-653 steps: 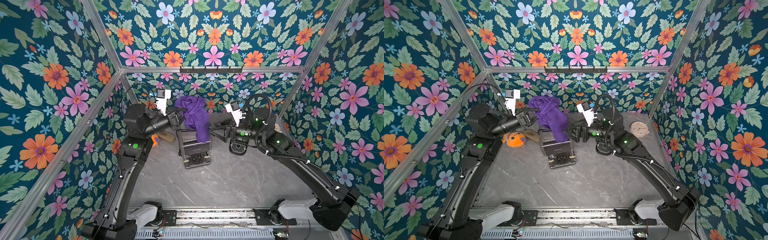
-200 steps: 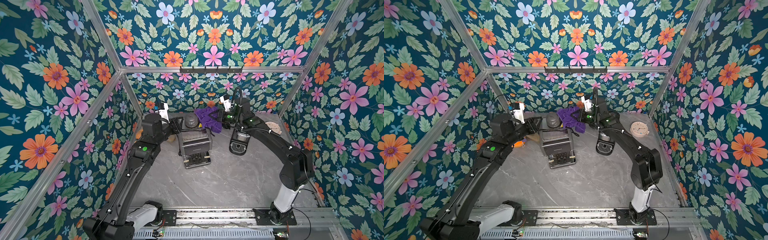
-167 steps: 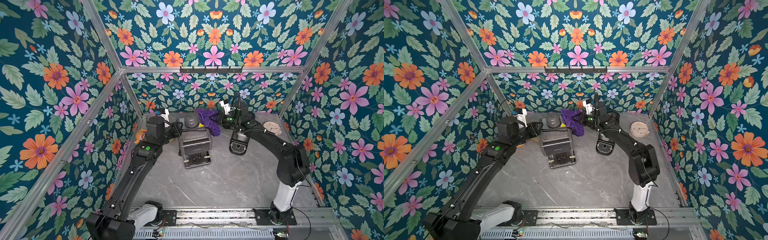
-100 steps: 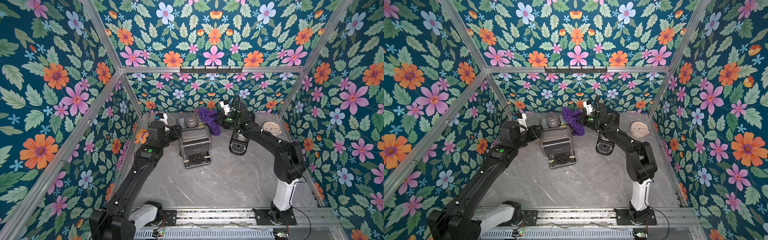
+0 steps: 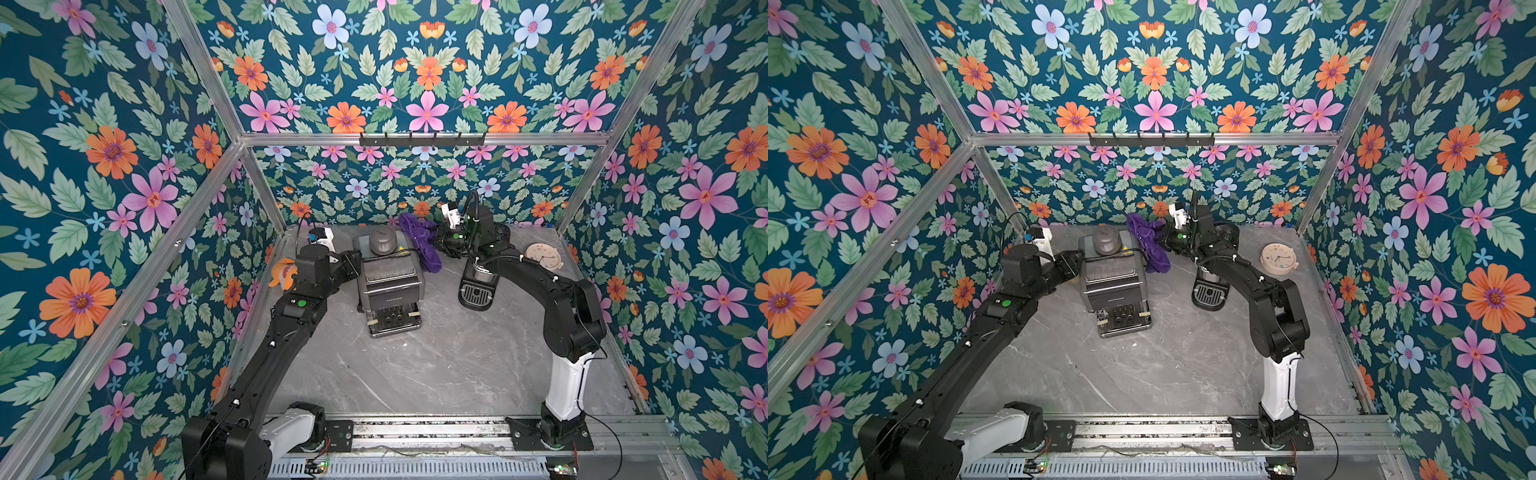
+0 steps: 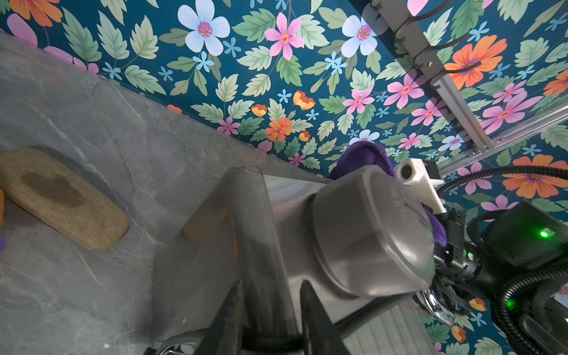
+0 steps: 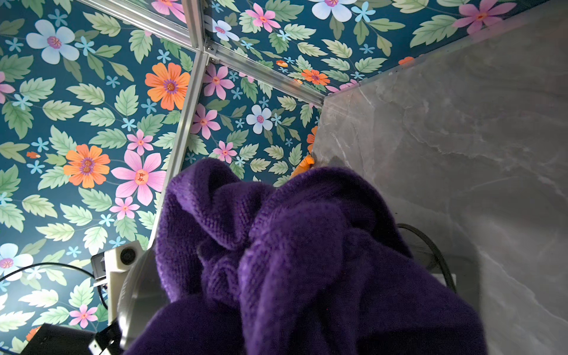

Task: Wipe the surface of a coffee machine
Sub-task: Wipe the dirt from the surface of the coffee machine.

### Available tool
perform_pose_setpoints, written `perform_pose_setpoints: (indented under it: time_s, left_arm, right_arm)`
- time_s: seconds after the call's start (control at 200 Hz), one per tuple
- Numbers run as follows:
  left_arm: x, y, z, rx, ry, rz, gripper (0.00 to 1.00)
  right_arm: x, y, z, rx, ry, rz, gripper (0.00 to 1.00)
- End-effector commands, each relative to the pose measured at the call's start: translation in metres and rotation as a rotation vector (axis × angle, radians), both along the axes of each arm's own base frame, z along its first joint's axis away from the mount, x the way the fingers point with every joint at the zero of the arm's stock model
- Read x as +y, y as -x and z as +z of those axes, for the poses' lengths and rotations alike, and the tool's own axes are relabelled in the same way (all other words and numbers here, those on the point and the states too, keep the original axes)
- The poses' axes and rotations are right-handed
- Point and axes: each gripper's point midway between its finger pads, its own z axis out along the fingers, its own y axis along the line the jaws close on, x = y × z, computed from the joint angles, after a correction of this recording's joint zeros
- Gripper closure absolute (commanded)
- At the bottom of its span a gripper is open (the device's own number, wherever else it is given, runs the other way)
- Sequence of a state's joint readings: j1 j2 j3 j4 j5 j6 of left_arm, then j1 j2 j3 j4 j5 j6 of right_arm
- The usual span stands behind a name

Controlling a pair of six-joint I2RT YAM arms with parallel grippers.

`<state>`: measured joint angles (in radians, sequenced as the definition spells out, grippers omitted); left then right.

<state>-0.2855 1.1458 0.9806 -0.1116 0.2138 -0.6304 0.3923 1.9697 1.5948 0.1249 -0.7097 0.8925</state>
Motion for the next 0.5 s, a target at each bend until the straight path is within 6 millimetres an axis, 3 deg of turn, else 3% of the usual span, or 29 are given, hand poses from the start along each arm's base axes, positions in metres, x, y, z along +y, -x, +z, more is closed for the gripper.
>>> perform_pose_setpoints:
  time_s: [0.0, 0.17, 0.315, 0.495]
  left_arm:
    - [-0.004, 0.018, -0.039, 0.165, -0.019, -0.043, 0.7]
    - [0.002, 0.018, -0.043, 0.173, -0.019, -0.016, 0.71]
    - [0.002, 0.017, -0.044, 0.181, -0.014, -0.021, 0.71]
    - [-0.001, 0.018, -0.051, 0.201, -0.005, -0.033, 0.72]
  right_arm:
    - [-0.004, 0.015, -0.027, 0.165, 0.054, 0.003, 1.0]
    - [-0.008, 0.01, -0.012, 0.139, 0.105, -0.037, 0.99]
    - [-0.01, 0.005, -0.034, 0.17, 0.164, -0.042, 0.99]
    - [-0.002, 0.019, -0.073, 0.236, 0.194, -0.009, 1.0]
